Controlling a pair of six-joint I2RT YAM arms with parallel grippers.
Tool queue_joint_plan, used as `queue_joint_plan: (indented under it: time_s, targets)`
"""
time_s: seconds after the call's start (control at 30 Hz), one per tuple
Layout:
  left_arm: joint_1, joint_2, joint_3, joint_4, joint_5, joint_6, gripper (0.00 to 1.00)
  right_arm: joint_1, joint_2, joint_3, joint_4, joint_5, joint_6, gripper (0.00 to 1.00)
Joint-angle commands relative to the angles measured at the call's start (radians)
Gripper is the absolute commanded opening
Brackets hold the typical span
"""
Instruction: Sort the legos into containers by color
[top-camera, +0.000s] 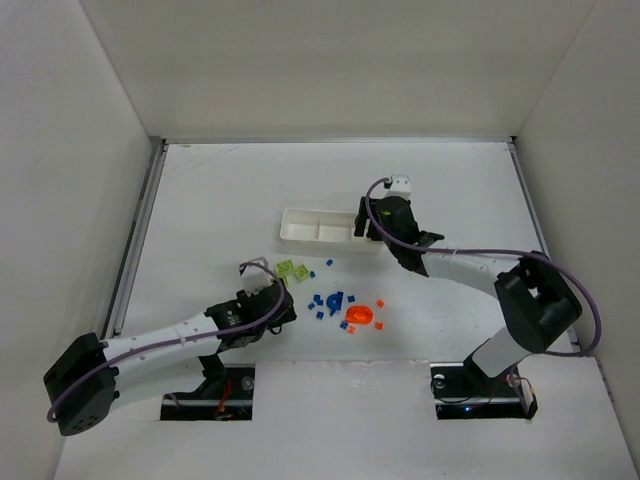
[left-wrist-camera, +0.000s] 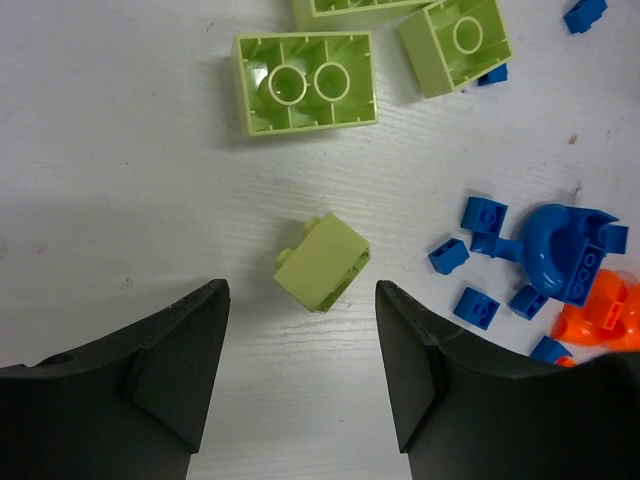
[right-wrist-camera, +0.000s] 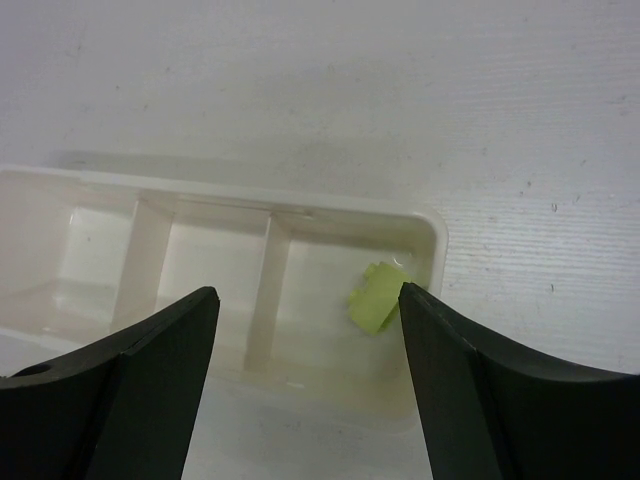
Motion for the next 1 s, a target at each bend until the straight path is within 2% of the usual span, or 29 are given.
queue_joint_plan:
  time_s: [0.0,0.23,0.37,0.4,0.43,0.5,0.63,0.77,0.8,0.83,0.9,0.97]
  targets:
    - [-0.007,-0.006,0.027,0.037,-0.013,-0.011,0.57,-0.002,-0.069,0.008,0.036,0.020,-0.007,0.79]
    - [0.011,0.069,0.025,0.120,-0.016,0.045,0.53,0.045,-0.135,-0.046,0.046,0.018,-0.003,0.79]
    - [0.018,0.109,0.031,0.163,-0.016,0.078,0.37,0.067,-0.188,-0.081,0.046,0.018,-0.001,0.79]
    - [0.010,0.112,0.039,0.169,-0.020,0.091,0.23,0.071,-0.220,-0.100,0.041,0.021,-0.006,0.79]
    - [0.002,0.100,0.048,0.161,-0.032,0.097,0.16,0.071,-0.250,-0.118,0.035,0.021,-0.009,0.79]
    - [-0.014,0.052,0.063,0.148,-0.058,0.107,0.11,0.070,-0.309,-0.156,0.029,0.023,-0.006,0.79]
    - [-0.018,-0.016,0.122,0.158,-0.071,0.138,0.10,0.044,-0.443,-0.274,0.043,0.069,0.025,0.77]
    - [0.005,0.047,0.221,0.258,-0.054,0.212,0.10,-0.042,-0.517,-0.377,0.066,0.153,0.141,0.67]
    - [0.011,0.105,0.276,0.320,-0.024,0.248,0.10,-0.100,-0.547,-0.414,0.069,0.144,0.198,0.53]
    - [0.016,0.147,0.313,0.357,-0.002,0.273,0.10,-0.106,-0.552,-0.419,0.069,0.143,0.204,0.50]
    - [0.027,0.240,0.387,0.425,0.039,0.310,0.10,-0.155,-0.583,-0.437,0.058,0.121,0.235,0.39]
    - [0.036,0.321,0.442,0.474,0.065,0.333,0.11,-0.174,-0.606,-0.454,0.062,0.101,0.246,0.39]
